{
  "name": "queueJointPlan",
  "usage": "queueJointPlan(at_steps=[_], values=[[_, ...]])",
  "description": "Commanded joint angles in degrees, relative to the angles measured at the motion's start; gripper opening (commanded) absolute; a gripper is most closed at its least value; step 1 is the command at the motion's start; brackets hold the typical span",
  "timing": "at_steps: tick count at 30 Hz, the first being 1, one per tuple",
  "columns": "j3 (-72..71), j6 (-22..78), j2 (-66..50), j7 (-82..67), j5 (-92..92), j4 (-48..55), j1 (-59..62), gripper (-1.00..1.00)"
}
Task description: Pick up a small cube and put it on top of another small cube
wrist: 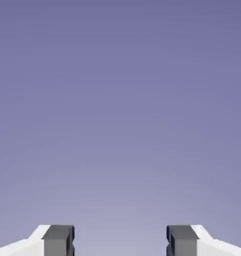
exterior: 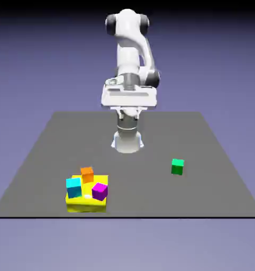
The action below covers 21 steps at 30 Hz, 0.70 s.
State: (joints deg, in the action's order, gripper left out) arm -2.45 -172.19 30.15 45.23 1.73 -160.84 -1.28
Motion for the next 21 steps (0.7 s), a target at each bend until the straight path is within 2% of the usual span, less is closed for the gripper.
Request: queueJointPlan(at_steps=[1,15,17,21], values=[[-2.0,1.5,-2.1,2.3,1.4,0.1,-0.5,0.00],[-30.5,22.6,-31.1,34.5,21.5,2.0,-7.4,0.00],[-30.8,22.8,-31.5,34.8,21.7,2.1,-7.5,0.00],[-27.4,15.0,-39.8,36.6,18.6,2.4,-10.8,0.00]])
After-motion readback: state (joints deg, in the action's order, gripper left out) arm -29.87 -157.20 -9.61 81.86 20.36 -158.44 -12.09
